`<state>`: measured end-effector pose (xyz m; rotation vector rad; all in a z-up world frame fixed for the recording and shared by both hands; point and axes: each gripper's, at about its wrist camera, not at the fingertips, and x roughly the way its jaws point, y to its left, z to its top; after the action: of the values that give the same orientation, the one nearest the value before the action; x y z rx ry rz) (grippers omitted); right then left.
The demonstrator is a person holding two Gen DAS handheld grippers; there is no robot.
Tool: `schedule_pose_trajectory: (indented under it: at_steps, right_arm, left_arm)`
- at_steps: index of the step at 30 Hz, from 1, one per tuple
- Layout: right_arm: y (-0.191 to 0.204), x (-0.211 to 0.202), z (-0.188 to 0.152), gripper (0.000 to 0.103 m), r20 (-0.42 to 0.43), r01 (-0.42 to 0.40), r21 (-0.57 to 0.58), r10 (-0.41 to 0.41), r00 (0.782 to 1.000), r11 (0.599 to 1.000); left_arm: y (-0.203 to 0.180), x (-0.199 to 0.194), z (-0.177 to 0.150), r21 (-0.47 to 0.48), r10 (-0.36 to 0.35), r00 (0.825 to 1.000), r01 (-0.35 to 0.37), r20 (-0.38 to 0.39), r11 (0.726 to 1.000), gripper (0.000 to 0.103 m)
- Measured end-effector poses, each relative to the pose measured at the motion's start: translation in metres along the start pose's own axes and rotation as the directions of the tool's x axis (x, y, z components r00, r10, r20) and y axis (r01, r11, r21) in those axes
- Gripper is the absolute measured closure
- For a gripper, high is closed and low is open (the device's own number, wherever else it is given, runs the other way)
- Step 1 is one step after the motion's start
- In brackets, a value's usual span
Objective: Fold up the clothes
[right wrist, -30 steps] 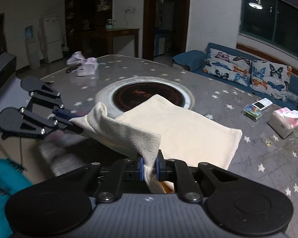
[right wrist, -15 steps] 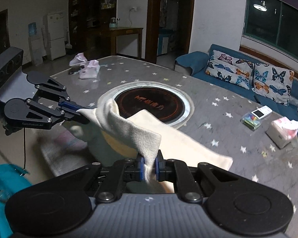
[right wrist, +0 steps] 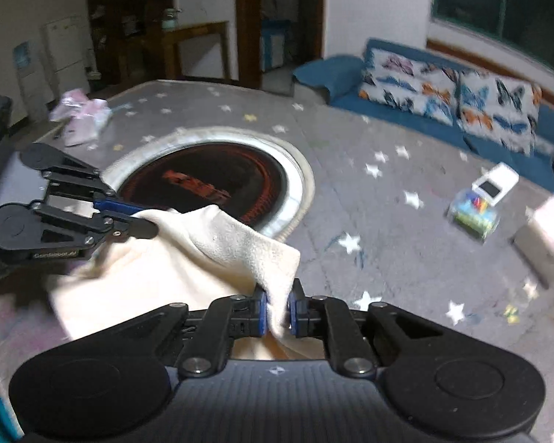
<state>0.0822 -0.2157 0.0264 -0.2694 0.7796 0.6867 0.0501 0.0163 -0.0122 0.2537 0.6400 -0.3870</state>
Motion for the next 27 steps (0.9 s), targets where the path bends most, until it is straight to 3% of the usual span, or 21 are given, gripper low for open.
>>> schedule_pose_trajectory:
  at_steps: [2,4,11,18,22,27]
  right_arm:
    - [-0.010,0.013,-0.007,0.086,-0.005,0.005,0.071,-0.005,1.000,0.997]
    - [-0.018,0.015,-0.013,0.081,0.008,0.013,0.127,-0.014,1.000,0.992]
    - [-0.037,-0.025,-0.035,0.080,0.119,0.087,0.250,-0.120,0.986,0.964]
    - [-0.020,-0.054,-0.059,0.080,0.108,0.105,0.230,-0.132,0.985,0.968]
    - [-0.030,-0.047,-0.069,0.080,0.076,0.130,0.293,-0.159,0.984,0.947]
    - [-0.038,-0.035,-0.076,0.080,0.065,0.107,0.331,-0.136,0.989,0.938]
  left_arm:
    - [0.006,0.006,-0.002,-0.024,0.012,1.000,-0.012,-0.010,1.000,0.075]
    - [0.012,0.008,-0.001,-0.044,0.047,0.999,-0.047,-0.007,0.998,0.075]
    - [0.042,0.002,0.000,-0.139,0.155,0.988,-0.156,-0.016,0.978,0.077]
    - [0.009,-0.040,0.001,-0.133,0.024,0.997,-0.014,0.074,0.991,0.077]
    - [-0.021,-0.043,0.000,-0.093,-0.042,0.996,0.049,0.072,0.994,0.077]
    - [-0.045,-0.036,0.000,-0.063,-0.083,0.995,0.086,0.058,0.994,0.077]
